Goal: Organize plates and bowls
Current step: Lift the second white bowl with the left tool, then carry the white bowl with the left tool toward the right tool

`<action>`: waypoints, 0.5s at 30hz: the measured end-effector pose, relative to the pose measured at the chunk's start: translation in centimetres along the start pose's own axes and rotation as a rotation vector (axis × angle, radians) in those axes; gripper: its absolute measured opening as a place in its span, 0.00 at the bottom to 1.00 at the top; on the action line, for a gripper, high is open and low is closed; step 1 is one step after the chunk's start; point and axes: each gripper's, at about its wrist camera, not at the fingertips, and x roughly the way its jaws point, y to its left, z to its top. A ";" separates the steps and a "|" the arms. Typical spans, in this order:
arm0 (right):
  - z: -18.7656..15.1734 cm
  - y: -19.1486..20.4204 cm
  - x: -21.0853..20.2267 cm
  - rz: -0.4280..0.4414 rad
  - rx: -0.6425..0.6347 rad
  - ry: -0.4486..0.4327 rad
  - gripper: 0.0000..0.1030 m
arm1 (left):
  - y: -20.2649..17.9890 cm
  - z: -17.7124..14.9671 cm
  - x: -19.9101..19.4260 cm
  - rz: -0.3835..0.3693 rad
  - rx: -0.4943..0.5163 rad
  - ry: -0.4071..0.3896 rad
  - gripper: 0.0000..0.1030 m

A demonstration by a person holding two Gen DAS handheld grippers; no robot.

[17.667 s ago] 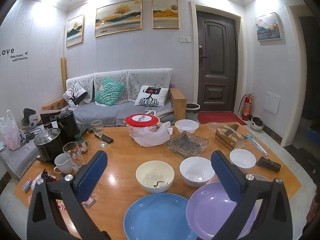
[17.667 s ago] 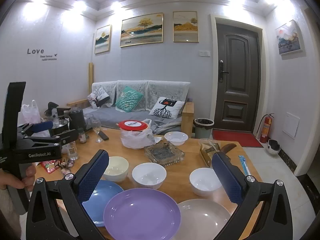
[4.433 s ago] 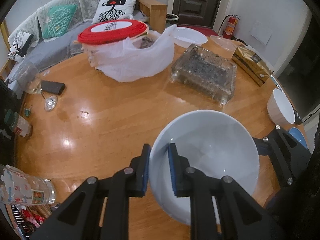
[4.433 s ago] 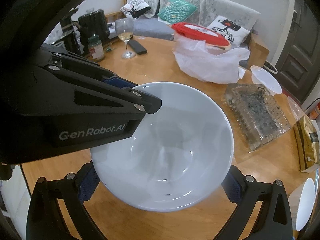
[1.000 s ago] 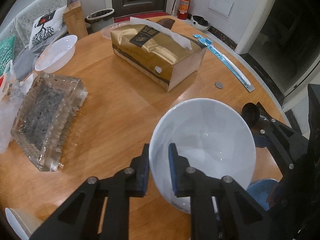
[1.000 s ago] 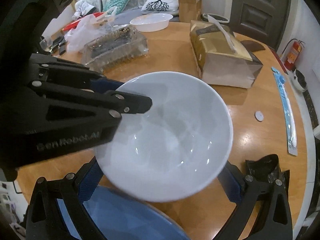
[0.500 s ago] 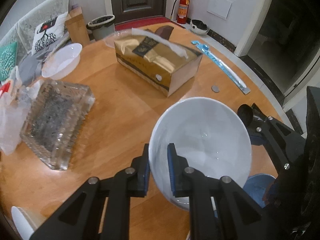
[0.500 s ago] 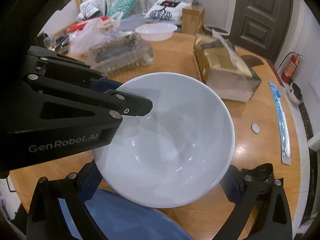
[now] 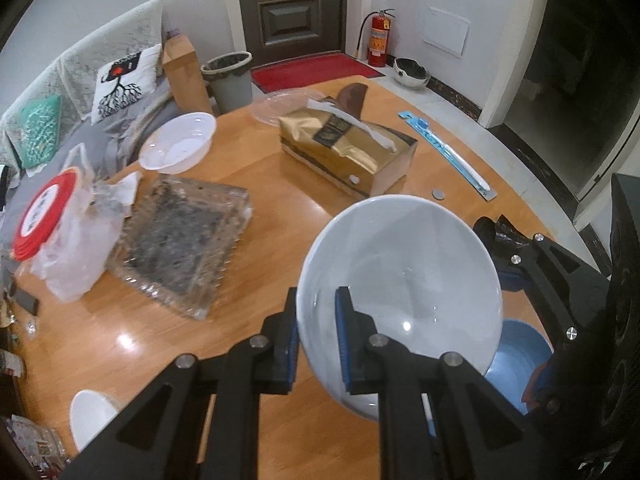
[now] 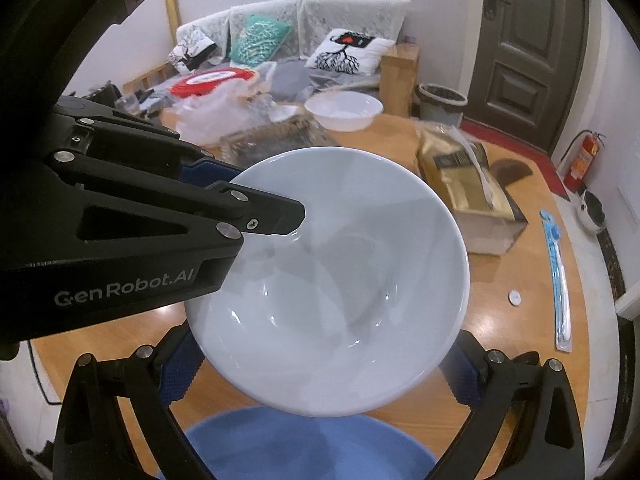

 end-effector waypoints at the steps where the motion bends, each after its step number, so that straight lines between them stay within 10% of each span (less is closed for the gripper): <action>1: 0.2 0.4 -0.1 0.002 -0.003 -0.003 0.95 | 0.4 -0.3 -0.5 0.006 -0.001 -0.001 0.12; 15: 3.3 9.1 -0.7 0.043 -0.083 -0.036 0.95 | 7.3 -4.5 -6.3 0.058 -0.060 -0.036 0.12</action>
